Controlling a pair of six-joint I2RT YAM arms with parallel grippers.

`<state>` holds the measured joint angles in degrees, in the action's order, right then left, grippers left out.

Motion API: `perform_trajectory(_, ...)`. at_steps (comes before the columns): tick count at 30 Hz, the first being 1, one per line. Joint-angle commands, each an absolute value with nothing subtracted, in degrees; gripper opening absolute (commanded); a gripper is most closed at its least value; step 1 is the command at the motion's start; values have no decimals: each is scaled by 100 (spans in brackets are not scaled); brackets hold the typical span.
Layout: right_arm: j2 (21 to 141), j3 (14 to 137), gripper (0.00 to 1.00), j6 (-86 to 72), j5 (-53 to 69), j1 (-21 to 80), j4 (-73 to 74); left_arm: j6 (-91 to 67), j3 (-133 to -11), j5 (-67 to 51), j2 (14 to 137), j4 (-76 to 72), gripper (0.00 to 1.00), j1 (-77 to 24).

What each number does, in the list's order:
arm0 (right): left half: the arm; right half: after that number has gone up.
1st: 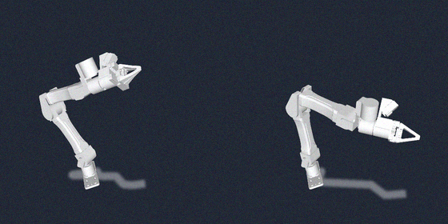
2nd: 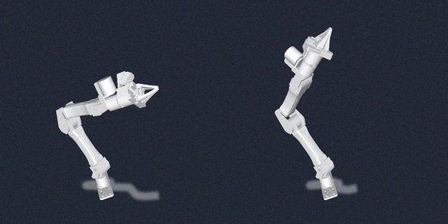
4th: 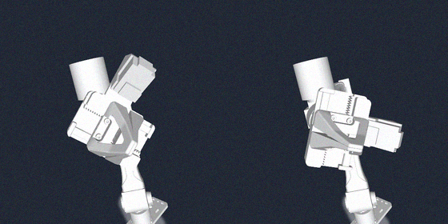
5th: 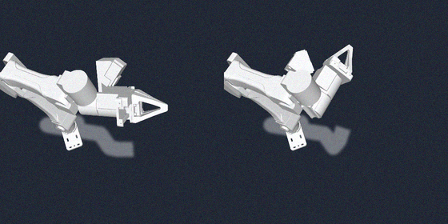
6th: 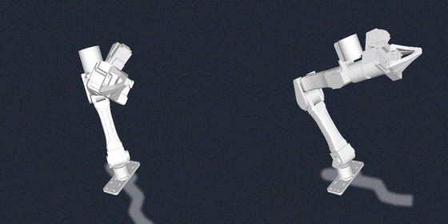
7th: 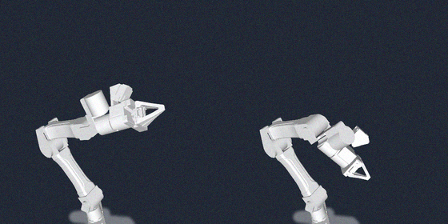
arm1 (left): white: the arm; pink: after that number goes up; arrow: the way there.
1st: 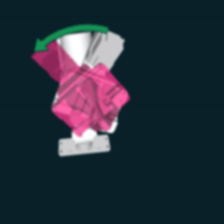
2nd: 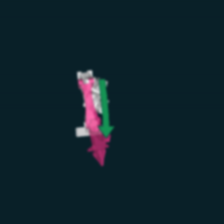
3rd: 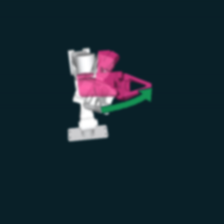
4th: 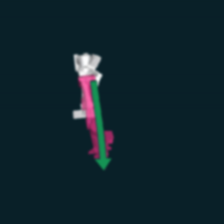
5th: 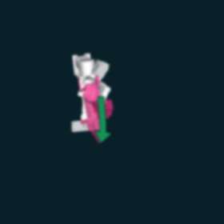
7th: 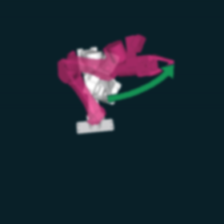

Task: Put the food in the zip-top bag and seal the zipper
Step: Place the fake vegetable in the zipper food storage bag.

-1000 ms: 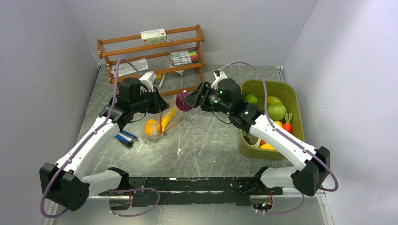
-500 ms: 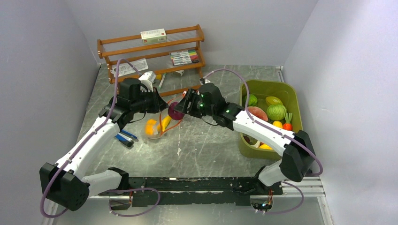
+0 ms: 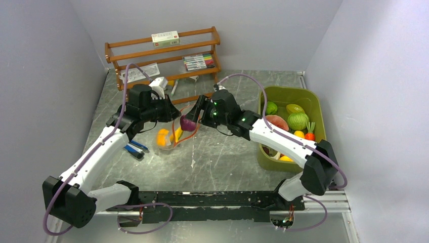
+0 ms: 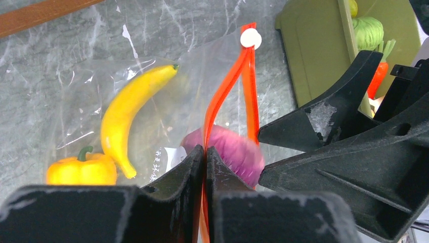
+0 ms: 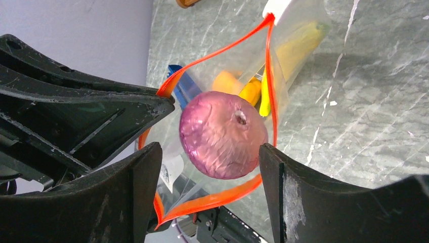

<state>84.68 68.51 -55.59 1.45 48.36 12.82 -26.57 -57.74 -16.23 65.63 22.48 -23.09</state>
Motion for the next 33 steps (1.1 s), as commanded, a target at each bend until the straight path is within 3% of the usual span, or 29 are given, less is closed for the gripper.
perform_trajectory(1,8240,6973,71,-5594,35,4893,1282,-2639,-5845,-1544,6400,2172,7,-2346)
perform_trajectory(23,7963,6771,54,-5354,-395,4914,1835,-2529,-5926,-1534,6418,2299,7,-2347)
perform_trajectory(33,7517,7777,54,-3271,-1841,4841,3068,-2430,-5958,-1560,6404,2358,7,-2346)
